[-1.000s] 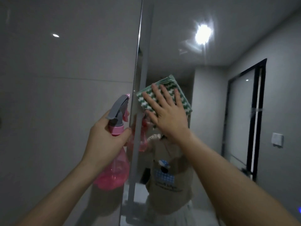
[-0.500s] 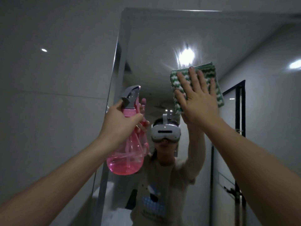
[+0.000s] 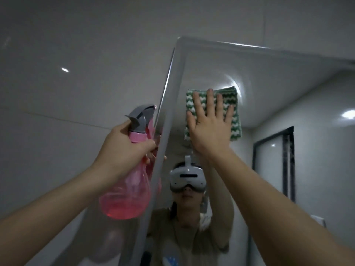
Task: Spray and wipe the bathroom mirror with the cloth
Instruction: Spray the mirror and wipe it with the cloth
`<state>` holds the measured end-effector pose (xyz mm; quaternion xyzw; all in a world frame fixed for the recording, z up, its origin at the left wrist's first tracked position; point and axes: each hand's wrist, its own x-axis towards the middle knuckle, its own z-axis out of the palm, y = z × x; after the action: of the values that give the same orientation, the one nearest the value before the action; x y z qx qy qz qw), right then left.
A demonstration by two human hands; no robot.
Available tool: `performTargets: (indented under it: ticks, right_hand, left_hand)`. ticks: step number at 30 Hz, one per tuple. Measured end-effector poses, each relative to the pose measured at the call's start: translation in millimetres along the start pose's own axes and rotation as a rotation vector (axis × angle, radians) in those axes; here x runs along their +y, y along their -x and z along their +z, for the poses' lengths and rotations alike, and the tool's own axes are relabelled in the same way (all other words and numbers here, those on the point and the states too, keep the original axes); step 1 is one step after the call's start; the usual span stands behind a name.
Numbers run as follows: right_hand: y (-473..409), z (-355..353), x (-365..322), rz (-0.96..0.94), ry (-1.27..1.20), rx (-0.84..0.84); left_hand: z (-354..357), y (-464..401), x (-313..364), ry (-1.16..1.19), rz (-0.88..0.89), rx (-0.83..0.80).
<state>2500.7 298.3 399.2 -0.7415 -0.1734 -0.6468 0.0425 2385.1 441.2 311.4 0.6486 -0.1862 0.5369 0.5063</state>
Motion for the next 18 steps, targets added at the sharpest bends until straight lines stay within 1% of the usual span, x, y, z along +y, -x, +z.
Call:
performTargets:
  ticks: [4,8,14,16,18]
  right_hand:
    - [-12.7,4.4,-29.4,-0.028,0.002,0.005]
    - [-17.3,5.4,-35.5,-0.057,-0.022,-0.033]
    - [-26.1,-4.9,-3.7,-0.238,-0.014,-0.083]
    - [-30.0,-9.7,10.6,-0.245,0.003,-0.079]
    - [-34.1,-15.4,28.1,-0.197,-0.001,-0.058]
  left_hand:
    - [-18.7,-7.5,0.5,-0.025,0.011,0.046]
    - [-20.7,-13.9,4.7,-0.088,0.054,0.075]
    - [1.5,-28.2,23.5,-0.138,0.095,0.062]
    - [13.6,-32.7,29.7,-0.152,0.116,0.065]
    - [24.9,-37.4,34.7,-0.137,0.127,0.037]
